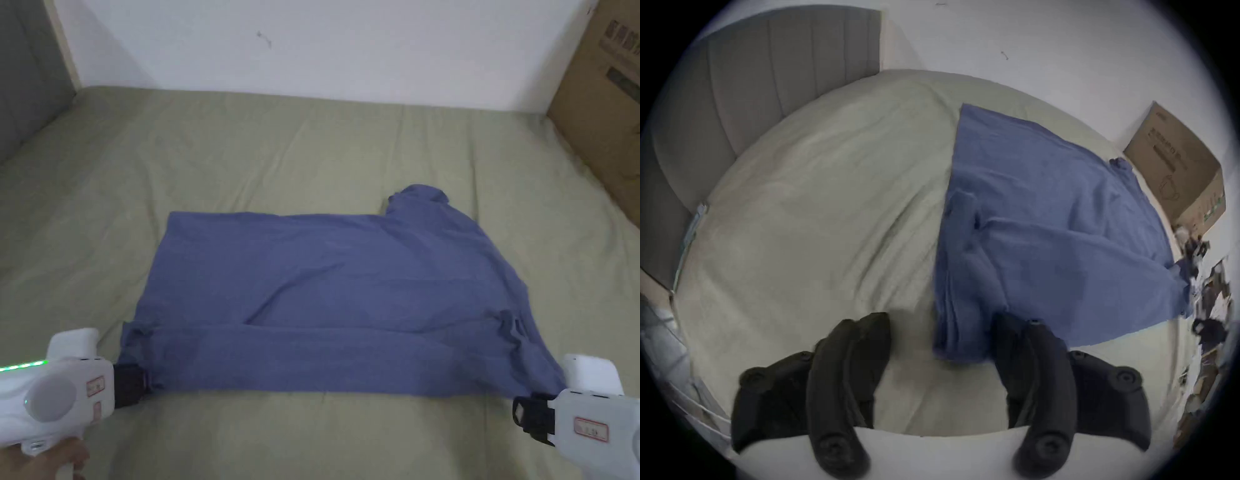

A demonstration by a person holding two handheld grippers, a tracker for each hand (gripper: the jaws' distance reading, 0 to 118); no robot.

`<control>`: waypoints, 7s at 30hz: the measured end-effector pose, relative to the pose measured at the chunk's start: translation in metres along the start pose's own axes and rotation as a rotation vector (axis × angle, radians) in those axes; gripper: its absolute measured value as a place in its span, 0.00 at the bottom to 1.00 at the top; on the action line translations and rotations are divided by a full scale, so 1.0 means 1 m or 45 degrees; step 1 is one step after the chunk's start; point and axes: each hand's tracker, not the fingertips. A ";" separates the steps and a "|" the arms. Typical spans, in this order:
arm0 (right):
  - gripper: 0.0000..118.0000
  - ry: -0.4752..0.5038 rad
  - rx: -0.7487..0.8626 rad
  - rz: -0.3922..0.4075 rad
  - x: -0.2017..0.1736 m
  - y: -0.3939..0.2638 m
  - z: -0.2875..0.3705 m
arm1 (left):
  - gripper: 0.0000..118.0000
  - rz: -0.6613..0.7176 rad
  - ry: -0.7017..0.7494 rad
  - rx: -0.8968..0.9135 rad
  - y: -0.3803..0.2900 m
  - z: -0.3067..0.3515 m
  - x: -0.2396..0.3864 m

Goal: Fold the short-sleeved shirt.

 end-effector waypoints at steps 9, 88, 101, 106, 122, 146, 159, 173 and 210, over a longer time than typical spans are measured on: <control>0.57 -0.060 0.065 -0.097 0.024 0.009 0.004 | 0.05 -0.061 0.014 0.038 0.000 0.022 0.009; 0.64 -0.033 0.158 0.039 -0.006 0.241 -0.113 | 0.00 -0.134 -0.121 0.137 0.102 0.012 0.054; 0.50 -0.148 -0.092 0.054 0.014 0.254 -0.225 | 0.00 -0.118 -0.086 0.045 0.111 -0.030 0.054; 0.02 -0.194 -0.014 0.090 0.010 0.253 -0.216 | 0.00 -0.149 -0.074 0.026 0.109 -0.032 0.053; 0.02 -0.113 0.005 0.136 0.006 0.270 -0.177 | 0.82 -0.040 -0.070 0.057 0.204 -0.084 0.041; 0.02 -0.053 0.047 0.108 0.014 0.263 -0.109 | 0.04 -0.190 -0.064 0.115 0.245 -0.058 0.046; 0.02 -0.039 0.152 0.133 0.013 0.136 0.036 | 0.04 -0.298 -0.100 0.211 0.129 0.081 0.002; 0.02 -0.044 -0.070 -0.024 0.043 -0.035 0.019 | 0.08 -0.160 -0.126 0.030 -0.023 0.074 -0.037; 0.01 -0.187 0.980 0.256 -0.216 0.022 0.059 | 0.38 0.383 -0.581 0.039 -0.017 0.105 -0.107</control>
